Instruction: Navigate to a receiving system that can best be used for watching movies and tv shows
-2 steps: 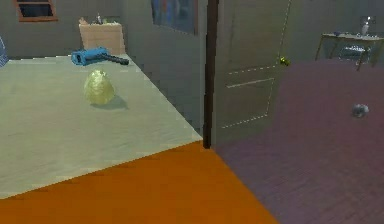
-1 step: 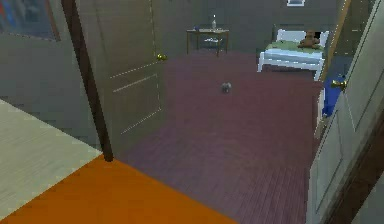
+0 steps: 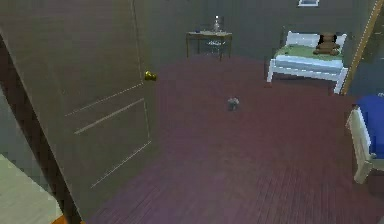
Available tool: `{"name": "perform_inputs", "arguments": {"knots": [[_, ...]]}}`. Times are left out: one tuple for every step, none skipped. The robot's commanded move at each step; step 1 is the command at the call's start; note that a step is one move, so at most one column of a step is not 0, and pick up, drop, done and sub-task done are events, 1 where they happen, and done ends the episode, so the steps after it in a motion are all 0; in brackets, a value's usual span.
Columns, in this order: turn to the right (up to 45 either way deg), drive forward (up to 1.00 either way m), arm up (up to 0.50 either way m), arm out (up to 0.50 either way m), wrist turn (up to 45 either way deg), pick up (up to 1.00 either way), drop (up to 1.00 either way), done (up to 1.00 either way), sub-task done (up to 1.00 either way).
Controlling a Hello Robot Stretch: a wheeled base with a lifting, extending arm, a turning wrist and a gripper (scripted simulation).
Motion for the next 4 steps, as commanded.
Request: {"name": "perform_inputs", "arguments": {"knots": [[30.0,0.0,0.0,0.0,0.0,0.0,0.0,0.0,0.0],[0.0,1.0,0.0,0.0,0.0,0.0,0.0,0.0,0.0],[0.0,1.0,0.0,0.0,0.0,0.0,0.0,0.0,0.0],[0.0,1.0,0.0,0.0,0.0,0.0,0.0,0.0,0.0]]}}
